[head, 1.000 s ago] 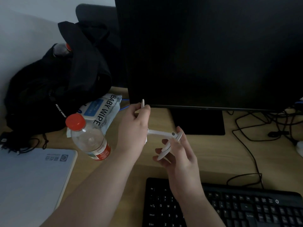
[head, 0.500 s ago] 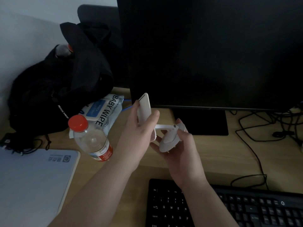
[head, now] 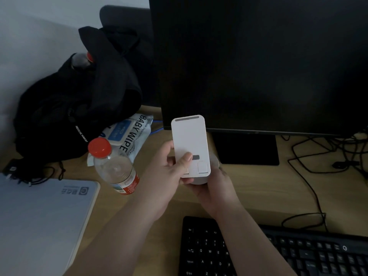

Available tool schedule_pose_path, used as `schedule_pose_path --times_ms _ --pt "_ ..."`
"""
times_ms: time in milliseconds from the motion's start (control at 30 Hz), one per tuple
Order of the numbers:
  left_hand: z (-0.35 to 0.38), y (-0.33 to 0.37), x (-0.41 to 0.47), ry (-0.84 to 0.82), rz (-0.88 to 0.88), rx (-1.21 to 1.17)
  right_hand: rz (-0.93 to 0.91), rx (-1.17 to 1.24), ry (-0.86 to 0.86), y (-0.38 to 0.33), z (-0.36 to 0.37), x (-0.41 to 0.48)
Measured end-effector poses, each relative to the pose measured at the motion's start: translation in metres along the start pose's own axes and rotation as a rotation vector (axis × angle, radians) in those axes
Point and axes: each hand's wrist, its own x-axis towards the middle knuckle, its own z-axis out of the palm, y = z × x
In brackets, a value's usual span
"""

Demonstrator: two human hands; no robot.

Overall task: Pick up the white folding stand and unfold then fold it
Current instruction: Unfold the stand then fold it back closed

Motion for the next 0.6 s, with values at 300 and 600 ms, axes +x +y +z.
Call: schedule_pose_path --times_ms 300,600 --pt "0.009 0.001 0.002 0.007 0.082 0.162 -0.041 0.016 0.021 0.007 0.001 0.011" --pt "0.012 0.002 -0.001 0.007 0.102 0.152 -0.051 0.044 0.076 0.01 0.002 0.02"
